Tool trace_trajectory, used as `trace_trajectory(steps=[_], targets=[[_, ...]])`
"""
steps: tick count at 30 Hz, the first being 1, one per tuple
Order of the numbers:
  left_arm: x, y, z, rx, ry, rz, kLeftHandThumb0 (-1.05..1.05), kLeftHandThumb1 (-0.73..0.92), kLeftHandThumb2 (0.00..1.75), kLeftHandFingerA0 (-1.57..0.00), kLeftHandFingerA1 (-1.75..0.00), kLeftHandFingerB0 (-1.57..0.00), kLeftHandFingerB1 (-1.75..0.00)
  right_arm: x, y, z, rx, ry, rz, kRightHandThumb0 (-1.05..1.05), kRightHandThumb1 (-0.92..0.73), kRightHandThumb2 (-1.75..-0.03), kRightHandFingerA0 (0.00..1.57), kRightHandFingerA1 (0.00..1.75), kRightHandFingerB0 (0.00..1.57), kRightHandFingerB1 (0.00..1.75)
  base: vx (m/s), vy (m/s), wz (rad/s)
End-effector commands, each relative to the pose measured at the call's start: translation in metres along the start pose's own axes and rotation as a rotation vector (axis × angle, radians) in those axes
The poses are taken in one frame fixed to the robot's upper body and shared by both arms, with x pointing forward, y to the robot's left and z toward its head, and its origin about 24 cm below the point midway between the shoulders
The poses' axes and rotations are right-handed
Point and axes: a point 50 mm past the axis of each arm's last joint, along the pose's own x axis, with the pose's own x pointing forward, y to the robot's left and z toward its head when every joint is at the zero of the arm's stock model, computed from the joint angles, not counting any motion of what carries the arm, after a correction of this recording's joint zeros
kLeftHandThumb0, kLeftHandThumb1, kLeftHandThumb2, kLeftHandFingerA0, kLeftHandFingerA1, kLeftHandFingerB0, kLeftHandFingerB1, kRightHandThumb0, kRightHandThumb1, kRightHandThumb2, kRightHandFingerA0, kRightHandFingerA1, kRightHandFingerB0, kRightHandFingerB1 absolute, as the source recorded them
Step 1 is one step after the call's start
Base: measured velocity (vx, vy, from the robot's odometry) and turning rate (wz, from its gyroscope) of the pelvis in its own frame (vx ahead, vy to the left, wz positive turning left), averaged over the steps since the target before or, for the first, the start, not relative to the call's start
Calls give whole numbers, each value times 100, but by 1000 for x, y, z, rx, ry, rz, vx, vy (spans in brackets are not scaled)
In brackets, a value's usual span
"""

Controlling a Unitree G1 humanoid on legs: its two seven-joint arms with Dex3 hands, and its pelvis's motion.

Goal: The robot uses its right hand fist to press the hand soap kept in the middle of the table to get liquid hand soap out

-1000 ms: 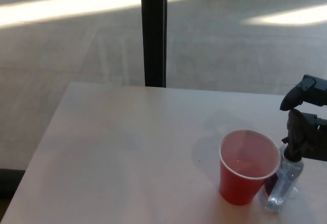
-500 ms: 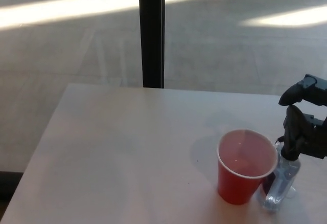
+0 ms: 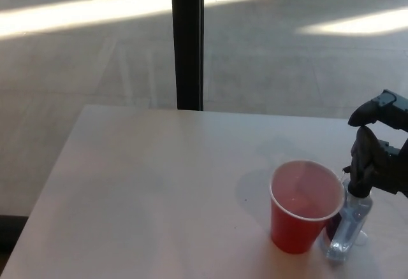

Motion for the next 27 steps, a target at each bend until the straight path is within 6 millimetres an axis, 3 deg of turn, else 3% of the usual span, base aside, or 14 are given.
trace_trajectory(steps=[1,6,9,10,12,13,20,21,25,27], targets=[[1,4,3,-1,-17,18,-43,44,106,-79,-91,-55,-78,-16,-8,-53,15,259,-82,-15,-63,-119,90,175,66,152,0,0,0],[1,3,5,10,-25,20,-43,45,107,-78,-90,-53,-76,-22,-6,-62,27,275,-98,-15,-65,-117,94,175,72,147,0,0,0],[2,3,9,-1,-29,20,-43,45,106,-78,-90,-52,-76,-25,-4,-67,-20,304,-73,-16,-65,-116,91,175,68,151,0,0,0],[2,4,9,9,-39,15,-42,45,106,-78,-90,-54,-77,-27,-4,-69,-34,305,-60,-15,-63,-119,93,175,60,163,0,0,0],[2,4,9,0,-32,17,-42,45,106,-78,-90,-54,-77,-28,-3,-70,-36,311,-59,-15,-62,-119,94,175,61,162,0,0,0],[2,3,10,-8,-26,24,-42,45,106,-81,-93,-55,-77,-32,-2,-76,-37,329,-58,-16,-61,-121,93,175,70,152,0,0,0],[3,3,12,-15,-30,18,-43,45,107,-80,-92,-55,-78,-40,0,-89,-44,357,-45,-14,-57,-126,94,175,73,150,0,0,0],[3,3,12,3,-32,15,-44,46,107,-81,-92,-55,-77,-41,0,-89,-49,358,-48,-14,-55,-129,95,175,69,156,0,0,0],[3,3,14,1,-42,14,-44,46,107,-80,-92,-55,-78,-40,-2,-89,-43,355,-58,-15,-57,-126,96,175,70,155,0,0,0],[3,4,14,-3,-39,17,-44,45,107,-82,-94,-57,-79,-39,-6,-88,-54,364,-79,-16,-64,-114,92,175,74,149,0,0,0]])
